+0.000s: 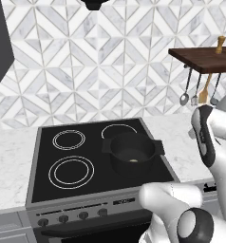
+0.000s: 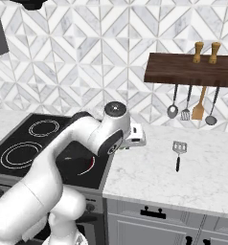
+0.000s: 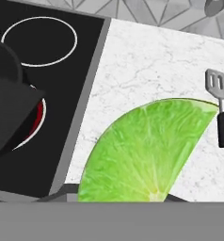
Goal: Put the mushroom and lemon wedge in the pot. Retrieve the spatula and lightly stir the vegetables in the pot.
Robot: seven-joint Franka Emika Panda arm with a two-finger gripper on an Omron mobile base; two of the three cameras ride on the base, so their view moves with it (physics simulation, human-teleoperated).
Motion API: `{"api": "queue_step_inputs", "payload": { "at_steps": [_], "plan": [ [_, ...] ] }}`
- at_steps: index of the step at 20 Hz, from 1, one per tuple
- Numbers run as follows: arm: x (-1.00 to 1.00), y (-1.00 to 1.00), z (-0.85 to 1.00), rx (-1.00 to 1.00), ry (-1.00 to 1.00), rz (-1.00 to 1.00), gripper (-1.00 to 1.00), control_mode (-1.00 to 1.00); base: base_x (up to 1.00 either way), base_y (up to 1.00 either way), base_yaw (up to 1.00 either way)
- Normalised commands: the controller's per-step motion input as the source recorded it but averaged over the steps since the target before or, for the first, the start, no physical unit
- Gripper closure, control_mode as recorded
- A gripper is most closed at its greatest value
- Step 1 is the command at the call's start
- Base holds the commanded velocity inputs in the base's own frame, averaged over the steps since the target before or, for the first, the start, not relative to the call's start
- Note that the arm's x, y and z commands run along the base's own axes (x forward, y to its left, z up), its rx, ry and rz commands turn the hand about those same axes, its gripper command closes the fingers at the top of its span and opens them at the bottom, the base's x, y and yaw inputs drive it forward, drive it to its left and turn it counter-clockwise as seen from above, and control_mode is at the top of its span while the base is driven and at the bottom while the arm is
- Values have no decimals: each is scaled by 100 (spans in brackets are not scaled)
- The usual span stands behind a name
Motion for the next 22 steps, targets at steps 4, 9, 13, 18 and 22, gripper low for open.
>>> {"api": "queue_step_inputs", "payload": {
  "at_steps": [4, 9, 13, 18, 22],
  "plan": [
    [-7, 41, 97, -2, 7, 0, 100, -100, 0, 0, 0],
    [-1, 61, 61, -10, 8, 3, 100, -100, 0, 0, 0],
    [-4, 90, 9, -15, 1, 10, 100, -100, 0, 0, 0],
    [-10, 87, -3, -7, 7, 25, 100, -100, 0, 0, 0],
    [-13, 68, -20, 0, 9, 31, 100, -100, 0, 0, 0]
  ]
}}
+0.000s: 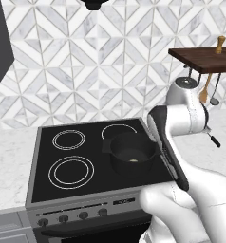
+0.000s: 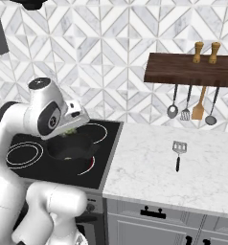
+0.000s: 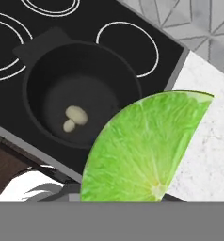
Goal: Put the mushroom and lemon wedge in the pot. Retrieve the spatula and lightly stir the vegetables in the pot.
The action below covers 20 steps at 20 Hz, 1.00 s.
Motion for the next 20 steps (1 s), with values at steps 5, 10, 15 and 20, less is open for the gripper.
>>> {"api": "queue_step_inputs", "payload": {
  "at_steps": [5, 10, 15, 20],
  "plan": [
    [0, 51, -42, 0, 18, 32, 100, -100, 0, 0, 0],
    [3, 21, -53, -1, 20, 22, 100, -100, 0, 0, 0],
    [30, 0, -32, 0, 14, 3, 100, -100, 0, 0, 0],
    [28, 0, -24, 0, 2, 0, 100, -100, 0, 0, 0]
  ]
}}
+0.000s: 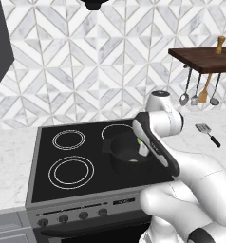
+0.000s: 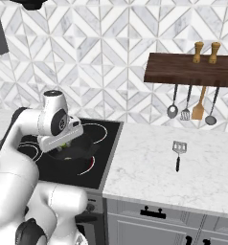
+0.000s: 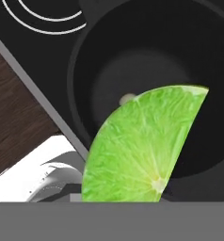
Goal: Put the mushroom and lemon wedge in the pot. Retrieve the spatula and lightly stir the vegetables in the pot.
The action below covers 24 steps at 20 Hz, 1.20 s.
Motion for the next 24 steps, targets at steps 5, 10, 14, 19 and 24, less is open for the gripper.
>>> {"api": "queue_step_inputs", "payload": {
  "at_steps": [5, 10, 14, 19, 24],
  "plan": [
    [24, 0, -28, 0, 0, 0, 100, -100, 0, 0, 0],
    [8, 0, -34, 0, 0, 0, 100, -100, 0, 0, 0],
    [0, 1, -26, 0, 2, 0, 100, -100, 0, 0, 0],
    [0, 0, -6, 0, 10, 0, 100, -100, 0, 0, 0],
    [1, 0, -2, 0, 10, 0, 100, -100, 0, 0, 0]
  ]
}}
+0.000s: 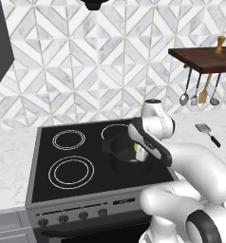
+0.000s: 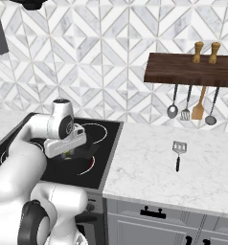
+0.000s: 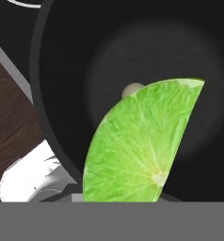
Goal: Put the mushroom and lemon wedge in the pot. Retrieve the spatula and lightly stir the vegetables in the pot.
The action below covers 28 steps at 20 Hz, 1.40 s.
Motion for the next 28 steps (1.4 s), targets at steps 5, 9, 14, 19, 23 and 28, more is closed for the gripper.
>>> {"api": "queue_step_inputs", "payload": {
  "at_steps": [5, 9, 14, 19, 23, 28],
  "plan": [
    [2, 9, -4, 0, 7, 0, 100, -100, 0, 0, 0],
    [4, 11, -2, 0, 2, 0, -100, -100, 0, 0, 0],
    [0, 0, 0, 2, -2, 0, -100, -100, 0, 0, 0],
    [0, 0, 7, 4, -13, 0, -100, -100, 0, 0, 0],
    [-5, 0, 63, 1, -19, -4, -100, -100, 0, 0, 0],
    [-15, -39, 60, 0, -2, -31, -100, -100, 0, 0, 0]
  ]
}}
